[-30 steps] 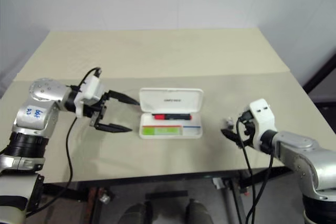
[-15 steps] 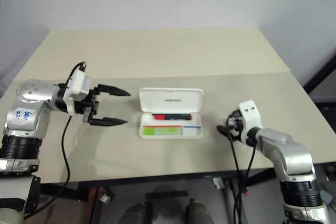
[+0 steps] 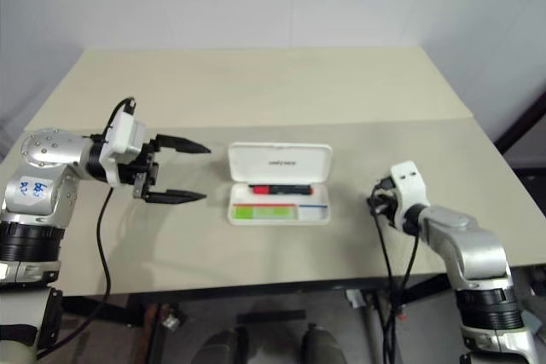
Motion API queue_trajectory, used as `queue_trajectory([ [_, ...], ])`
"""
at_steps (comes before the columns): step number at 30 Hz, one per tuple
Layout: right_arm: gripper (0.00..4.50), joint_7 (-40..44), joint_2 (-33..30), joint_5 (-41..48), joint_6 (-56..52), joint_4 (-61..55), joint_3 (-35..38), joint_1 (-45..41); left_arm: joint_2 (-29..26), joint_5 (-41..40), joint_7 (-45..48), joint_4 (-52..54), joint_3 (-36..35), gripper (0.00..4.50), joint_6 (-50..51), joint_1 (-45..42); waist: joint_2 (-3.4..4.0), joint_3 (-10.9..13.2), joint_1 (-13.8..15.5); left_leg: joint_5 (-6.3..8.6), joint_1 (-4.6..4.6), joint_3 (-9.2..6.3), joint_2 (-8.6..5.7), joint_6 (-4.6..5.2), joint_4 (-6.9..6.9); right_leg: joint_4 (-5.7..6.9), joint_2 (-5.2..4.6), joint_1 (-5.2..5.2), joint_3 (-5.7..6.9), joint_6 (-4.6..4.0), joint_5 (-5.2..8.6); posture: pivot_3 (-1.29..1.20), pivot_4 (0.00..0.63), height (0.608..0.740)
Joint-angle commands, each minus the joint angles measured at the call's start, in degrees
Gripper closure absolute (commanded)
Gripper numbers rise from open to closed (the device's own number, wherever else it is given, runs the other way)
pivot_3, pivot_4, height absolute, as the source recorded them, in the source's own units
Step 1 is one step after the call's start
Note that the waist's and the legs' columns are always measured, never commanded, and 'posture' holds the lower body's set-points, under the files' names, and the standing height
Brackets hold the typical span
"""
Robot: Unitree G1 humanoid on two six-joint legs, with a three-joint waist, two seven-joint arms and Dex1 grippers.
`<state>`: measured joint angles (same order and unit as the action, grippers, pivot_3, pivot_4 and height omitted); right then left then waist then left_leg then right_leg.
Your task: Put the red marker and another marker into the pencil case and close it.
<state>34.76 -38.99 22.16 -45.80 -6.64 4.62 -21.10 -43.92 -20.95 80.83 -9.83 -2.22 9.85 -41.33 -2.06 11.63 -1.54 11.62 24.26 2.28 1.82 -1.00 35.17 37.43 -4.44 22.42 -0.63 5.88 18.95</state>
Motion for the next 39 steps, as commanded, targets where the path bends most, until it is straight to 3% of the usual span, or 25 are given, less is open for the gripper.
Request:
queue_trajectory([
  [1, 4.12, 12.1, -4.2, 1.2, 9.4, -3.9, -1.4, -2.7, -1.0, -0.6, 0.4, 0.1, -0.8, 0.0, -1.2, -0.5, 0.02, 0.0, -0.1, 0.0, 0.0, 0.0, -0.01, 0.0, -0.01, -0.01, 0.01, 0.0, 0.0, 0.0, 0.0, 0.0, 0.15, 0.74],
  [12, 4.12, 34.4, -5.7, -3.6, 24.4, 4.1, -13.7, -12.8, 0.3, 0.1, 0.0, -1.4, 0.6, 0.0, -3.6, -0.5, 0.01, 0.0, -0.1, 0.02, 0.0, 0.03, 0.02, -0.03, 0.01, -0.03, 0.04, 0.01, 0.0, 0.0, 0.0, 0.0, 0.15, 0.74],
  [20, 4.12, 37.0, -1.4, -7.5, 29.1, 11.7, -18.0, -15.7, 0.5, -0.3, -0.5, -0.1, 0.6, 0.0, -3.1, 0.2, 0.0, 0.0, 0.0, 0.02, 0.02, 0.03, 0.02, -0.03, 0.0, -0.04, 0.02, 0.03, 0.01, 0.0, 0.0, 0.0, 0.15, 0.74],
  [31, 4.12, 37.3, 2.3, -9.8, 30.9, 15.3, -17.9, -16.0, 0.5, -0.8, -1.8, 2.1, 0.3, 0.0, -1.6, 1.5, 0.01, 0.0, -0.1, 0.02, 0.01, 0.03, 0.03, -0.03, 0.01, 0.01, 0.02, 0.03, 0.01, 0.0, 0.0, 0.0, 0.15, 0.74],
  [39, 1.38, 36.0, 4.3, -10.4, 32.6, 16.4, -16.7, -17.0, 1.0, -0.8, -2.0, 1.9, 0.6, 0.0, -1.6, 1.0, 0.01, 0.0, 0.0, 0.02, 0.01, 0.02, 0.03, -0.04, 0.01, 0.01, 0.02, 0.03, 0.03, 0.0, 0.0, 0.0, 0.15, 0.74],
])
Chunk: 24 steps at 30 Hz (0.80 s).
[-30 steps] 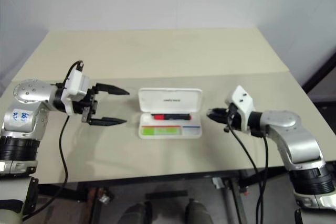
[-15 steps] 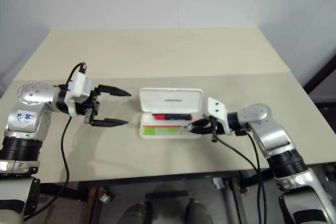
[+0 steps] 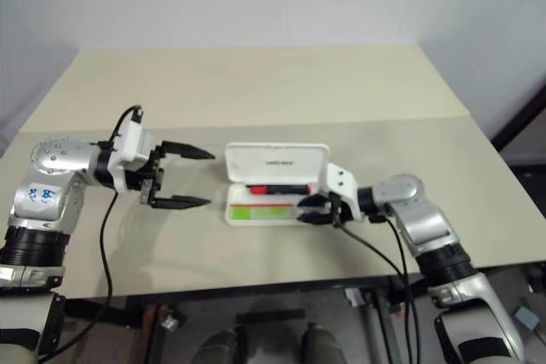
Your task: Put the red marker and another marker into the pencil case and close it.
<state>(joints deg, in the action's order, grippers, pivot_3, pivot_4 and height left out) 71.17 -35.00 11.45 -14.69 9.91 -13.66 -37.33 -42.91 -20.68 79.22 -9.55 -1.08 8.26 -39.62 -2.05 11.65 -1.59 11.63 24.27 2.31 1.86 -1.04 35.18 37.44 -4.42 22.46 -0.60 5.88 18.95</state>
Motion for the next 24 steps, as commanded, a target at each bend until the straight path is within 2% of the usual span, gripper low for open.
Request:
queue_trajectory([
  [1, 1.02, -0.5, 0.3, 0.5, 1.7, -0.3, 1.9, -0.7, 0.0, -1.0, -0.4, 1.6, -0.6, 0.0, -0.1, -0.6, 0.0, 0.0, 0.0, 0.0, 0.0, 0.0, 0.0, 0.0, 0.0, -0.01, -0.01, 0.0, 0.0, 0.0, 0.0, 0.0, 0.15, 0.74],
  [4, 0.07, -0.3, 0.4, 1.7, 2.0, -1.4, 2.7, -0.5, 0.0, -1.1, -0.4, 1.7, -0.6, 0.0, -0.1, -0.6, 0.0, 0.0, 0.0, 0.0, 0.0, 0.0, 0.0, 0.0, 0.0, -0.01, -0.02, 0.0, 0.0, 0.0, 0.0, 0.0, 0.15, 0.74],
  [5, 0.03, -0.2, 0.5, 2.0, 1.9, -1.7, 2.9, -0.5, 0.0, -1.1, -0.4, 1.7, -0.6, 0.0, -0.2, -0.6, 0.0, 0.0, 0.0, 0.0, 0.0, 0.0, 0.0, 0.0, 0.0, 0.0, -0.01, 0.0, 0.0, 0.0, 0.0, 0.0, 0.15, 0.74],
  [12, 0.03, -0.5, -0.4, 8.7, 0.1, -7.1, 9.3, 0.9, -0.3, -1.2, -0.2, 1.4, -0.9, 0.0, -0.2, -0.5, 0.0, 0.0, 0.0, 0.0, 0.0, 0.0, 0.03, 0.0, -0.01, -0.01, -0.01, 0.0, 0.0, 0.0, 0.0, 0.0, 0.15, 0.74],
  [17, 0.03, -2.0, -3.4, 17.2, -6.4, -14.9, 18.0, 3.6, 0.3, -3.9, -0.7, -0.3, -3.4, 0.0, 1.0, -1.1, 0.0, 0.0, 0.1, 0.0, 0.0, -0.01, 0.03, 0.0, -0.01, -0.01, -0.05, -0.02, 0.0, 0.0, 0.0, 0.0, 0.15, 0.74],
  [22, 0.03, -3.8, -6.9, 22.9, -12.0, -21.9, 23.3, 6.9, -0.4, -4.6, -0.6, -2.6, -4.7, 0.0, 1.0, -1.6, 0.0, 0.0, 0.1, 0.01, -0.01, -0.06, 0.03, 0.0, -0.01, -0.01, -0.09, -0.05, 0.03, 0.0, 0.0, 0.0, 0.15, 0.74],
  [24, 0.0, -4.3, -7.9, 23.7, -12.8, -22.8, 24.6, 7.9, -0.5, -4.6, -0.4, -3.7, -4.8, 0.43, 0.6, -1.7, 0.0, 0.0, 0.0, 0.0, -0.01, -0.07, 0.04, 0.0, -0.01, -0.02, -0.1, -0.05, 0.04, 0.0, 0.0, 0.0, 0.15, 0.74],
])
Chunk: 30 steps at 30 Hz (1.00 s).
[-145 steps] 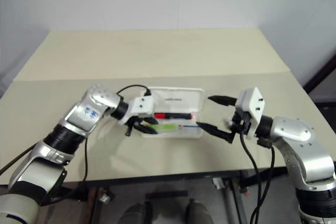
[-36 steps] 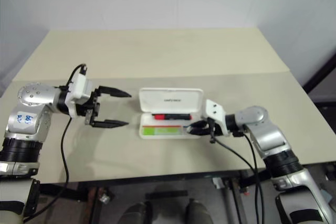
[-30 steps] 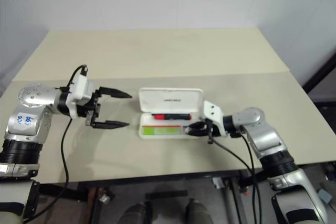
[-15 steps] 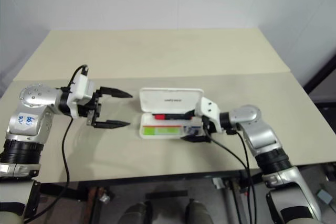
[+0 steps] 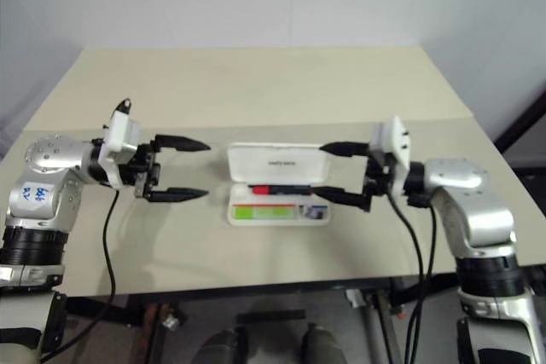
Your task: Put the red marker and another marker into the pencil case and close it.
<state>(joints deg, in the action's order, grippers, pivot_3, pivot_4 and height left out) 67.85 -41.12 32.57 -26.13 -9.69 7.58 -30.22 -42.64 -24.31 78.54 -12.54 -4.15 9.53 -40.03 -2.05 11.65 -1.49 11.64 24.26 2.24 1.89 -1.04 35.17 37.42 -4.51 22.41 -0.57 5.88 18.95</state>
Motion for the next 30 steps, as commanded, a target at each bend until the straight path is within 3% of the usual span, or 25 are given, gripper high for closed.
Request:
queue_trajectory([
  [1, 0.0, -1.3, -2.3, 2.5, -1.2, -3.0, 3.7, 1.3, -0.8, -0.8, 0.5, -1.4, -1.7, 0.64, -0.8, -1.4, 0.0, 0.0, -0.1, 0.0, -0.01, 0.02, -0.01, 0.0, 0.0, 0.0, -0.01, 0.0, -0.02, 0.0, 0.0, 0.0, 0.15, 0.74],
  [12, 0.0, -3.8, -3.2, -0.3, 1.6, -0.3, 3.3, 1.4, 0.8, 0.3, -1.5, -8.1, -1.2, 4.3, -2.6, -4.5, 0.0, 0.0, 0.0, 0.0, 0.01, 0.04, -0.04, 0.01, 0.0, -0.02, -0.01, 0.01, -0.02, 0.0, 0.0, 0.0, 0.15, 0.74],
  [13, 0.0, -3.7, -3.3, -0.4, 1.7, -0.5, 3.1, 1.6, 0.9, 0.6, -1.5, -8.3, -1.0, 4.48, -3.0, -4.3, 0.0, 0.0, 0.0, 0.0, 0.01, 0.04, -0.04, 0.01, 0.0, -0.02, -0.01, 0.01, -0.02, 0.0, 0.0, 0.0, 0.15, 0.74],
  [19, 0.0, -4.5, -3.4, -0.5, 1.6, -1.1, 2.8, 1.9, 2.9, 1.7, -4.7, -10.4, -1.2, 4.48, -4.7, -5.0, 0.0, 0.0, 0.0, 0.0, 0.01, 0.05, -0.02, 0.01, -0.01, -0.02, 0.01, 0.02, -0.02, 0.0, 0.0, 0.0, 0.15, 0.74],
  [25, 0.0, -5.1, -3.6, -0.9, 1.2, -1.3, 2.3, 1.5, 7.7, 9.4, -17.5, -20.0, -0.4, 4.48, -12.6, -9.8, -0.01, 0.0, 0.1, 0.0, 0.01, 0.03, -0.05, 0.01, 0.03, 0.01, 0.01, 0.01, -0.01, 0.02, -0.01, 0.0, 0.15, 0.74],
  [30, 0.0, -5.5, -3.6, -0.7, 0.9, -1.6, 2.2, 1.3, 9.8, 13.5, -21.8, -25.9, 1.2, 4.48, -15.5, -13.0, -0.01, 0.0, 0.1, 0.0, 0.03, 0.05, -0.1, 0.02, 0.03, -0.05, 0.02, 0.01, 0.0, 0.06, -0.03, 0.0, 0.15, 0.74],
])
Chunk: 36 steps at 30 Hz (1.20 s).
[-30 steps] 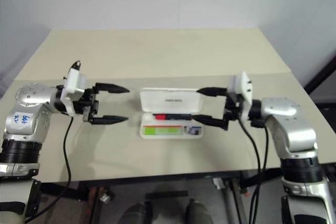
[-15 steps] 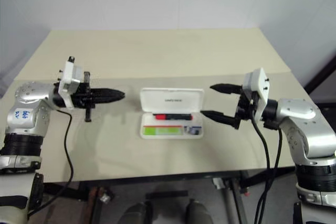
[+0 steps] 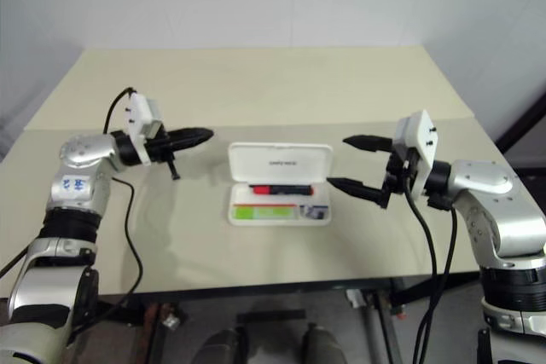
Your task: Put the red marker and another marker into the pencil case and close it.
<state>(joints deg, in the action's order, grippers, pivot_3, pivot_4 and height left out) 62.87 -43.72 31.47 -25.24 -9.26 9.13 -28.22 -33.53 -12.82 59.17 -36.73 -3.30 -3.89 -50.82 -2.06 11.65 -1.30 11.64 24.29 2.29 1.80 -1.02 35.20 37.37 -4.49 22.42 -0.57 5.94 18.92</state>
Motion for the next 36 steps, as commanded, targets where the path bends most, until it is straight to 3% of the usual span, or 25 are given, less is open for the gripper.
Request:
queue_trajectory([
  [1, 0.0, -0.7, -0.9, 0.4, 0.0, -2.2, 0.5, -0.7, 1.2, 3.1, -3.7, -3.1, 0.9, 4.48, -2.3, -2.9, 0.0, 0.0, -0.1, 0.01, 0.0, 0.01, 0.0, 0.01, -0.01, -0.01, 0.0, 0.0, 0.0, 0.0, 0.0, 0.0, 0.15, 0.74],
  [10, 0.0, -2.6, -0.4, 0.9, -0.8, -4.4, 0.9, 0.6, 4.6, 4.1, 1.6, -6.2, 4.0, 4.48, -4.9, -2.9, -0.01, 0.0, -0.1, 0.01, 0.0, 0.03, -0.01, -0.01, 0.0, 0.01, 0.06, 0.01, 0.0, 0.01, -0.01, 0.0, 0.15, 0.74],
  [22, 0.0, -4.3, 0.3, 1.4, -0.7, -5.6, 0.9, 2.5, 4.8, 2.3, 14.7, 6.0, 7.0, 4.48, -10.1, 2.9, -0.01, 0.0, -0.1, 0.01, -0.01, 0.03, 0.02, 0.0, -0.01, 0.0, 0.03, 0.0, -0.02, 0.01, -0.01, 0.0, 0.15, 0.74],
  [31, 0.0, -6.0, 1.6, 1.5, -0.4, -6.8, 0.8, 3.5, 5.3, 9.7, 10.7, 12.6, 15.0, 4.48, -3.0, 11.6, 0.0, 0.0, -0.1, 0.01, -0.02, -0.02, 0.07, 0.0, 0.0, 0.03, 0.02, -0.02, -0.04, 0.01, -0.01, 0.0, 0.15, 0.74],
  [36, 0.0, -7.2, 2.1, 1.9, -0.7, -8.3, 1.2, 4.8, 6.0, 10.9, 7.3, 14.8, 16.0, 4.48, 0.4, 12.5, 0.03, 0.0, 0.0, -0.01, -0.1, -0.04, 0.03, 0.03, 0.01, 0.03, -0.05, -0.11, -0.03, 0.01, -0.01, 0.0, 0.15, 0.74],
])
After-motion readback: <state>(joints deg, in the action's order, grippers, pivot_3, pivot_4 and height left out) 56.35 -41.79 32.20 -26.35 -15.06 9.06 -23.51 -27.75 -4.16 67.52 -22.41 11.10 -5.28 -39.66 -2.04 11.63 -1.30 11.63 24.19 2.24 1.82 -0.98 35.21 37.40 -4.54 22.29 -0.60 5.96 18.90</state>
